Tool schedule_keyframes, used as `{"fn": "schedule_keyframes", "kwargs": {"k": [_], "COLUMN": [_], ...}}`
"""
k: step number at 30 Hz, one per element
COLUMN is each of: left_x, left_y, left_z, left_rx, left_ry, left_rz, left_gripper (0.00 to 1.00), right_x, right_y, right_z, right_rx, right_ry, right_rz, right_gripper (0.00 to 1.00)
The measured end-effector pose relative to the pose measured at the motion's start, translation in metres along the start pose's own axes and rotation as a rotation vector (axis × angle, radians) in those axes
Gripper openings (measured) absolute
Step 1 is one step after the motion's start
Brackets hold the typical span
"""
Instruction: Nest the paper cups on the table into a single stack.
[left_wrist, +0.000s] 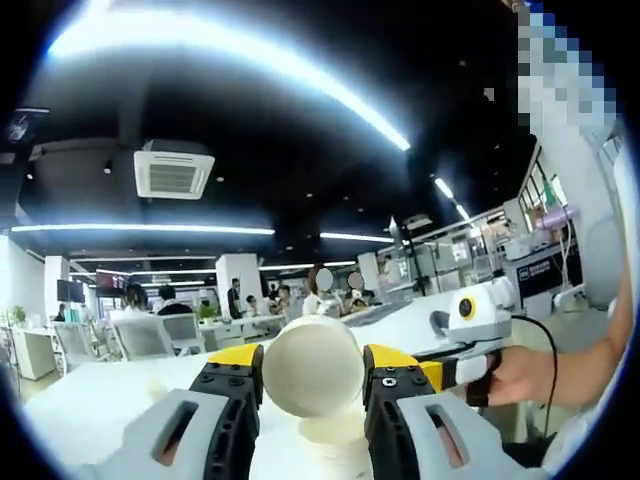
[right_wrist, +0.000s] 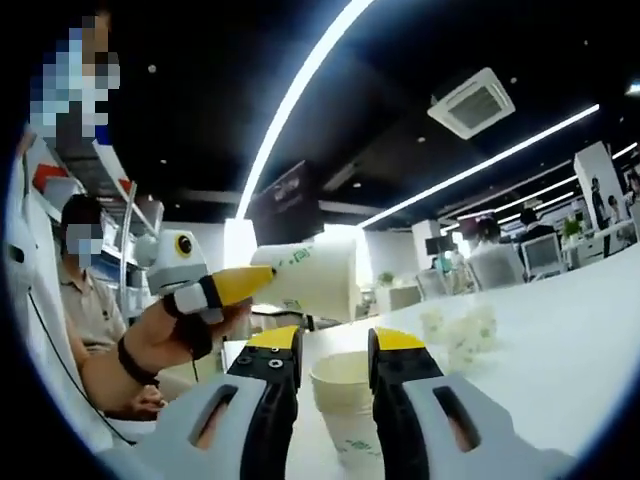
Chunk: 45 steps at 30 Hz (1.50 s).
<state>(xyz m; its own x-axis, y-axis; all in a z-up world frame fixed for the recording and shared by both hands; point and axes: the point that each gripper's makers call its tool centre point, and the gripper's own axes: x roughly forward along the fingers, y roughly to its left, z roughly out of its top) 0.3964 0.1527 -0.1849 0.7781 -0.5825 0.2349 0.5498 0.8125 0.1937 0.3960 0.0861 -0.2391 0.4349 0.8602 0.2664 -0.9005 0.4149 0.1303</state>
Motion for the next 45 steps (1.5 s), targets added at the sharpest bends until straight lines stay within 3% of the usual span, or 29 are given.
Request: {"fn": "schedule_keyframes", "kwargs": {"k": [8, 13, 19, 30, 37, 40, 45], "left_x": [0.001, 0.002, 0.003, 0.006, 0.008, 0.009, 0.009], "left_y": [-0.002, -0.009, -0.017, -0.03, -0.046, -0.054, -0.054], "left_z": [0.005, 0.005, 0.005, -0.02, -0.025, -0.028, -0.038], "left_rx": [-0.032, -0.039, -0.06, -0.036, -0.038, -0.025, 0.001], "left_ry": [-0.03, -0.038, -0.037, 0.026, 0.061, 0.079, 0.106], "left_rz": [-0.006, -0.027, -0.055, -0.081, -0.142, -0.165, -0.158], "left_gripper": [0.42, 0.42, 0.42, 0.42, 0.42, 0.42, 0.41], "right_x": [0.007, 0.007, 0.01, 0.007, 0.012, 0.016, 0.02], "right_y": [0.029, 0.047, 0.044, 0.038, 0.036, 0.039, 0.045], "right_z": [-0.001, 0.005, 0.005, 0.025, 0.041, 0.047, 0.049], "right_rx": [0.05, 0.143, 0.136, 0.17, 0.155, 0.121, -0.019], "right_ry": [0.007, -0.027, -0.04, -0.102, -0.13, -0.133, -0.108], "right_rz": [0.136, 0.241, 0.218, 0.184, 0.17, 0.17, 0.134], "right_gripper": [0.51, 0.62, 0.72, 0.71, 0.66, 0.63, 0.55]}}
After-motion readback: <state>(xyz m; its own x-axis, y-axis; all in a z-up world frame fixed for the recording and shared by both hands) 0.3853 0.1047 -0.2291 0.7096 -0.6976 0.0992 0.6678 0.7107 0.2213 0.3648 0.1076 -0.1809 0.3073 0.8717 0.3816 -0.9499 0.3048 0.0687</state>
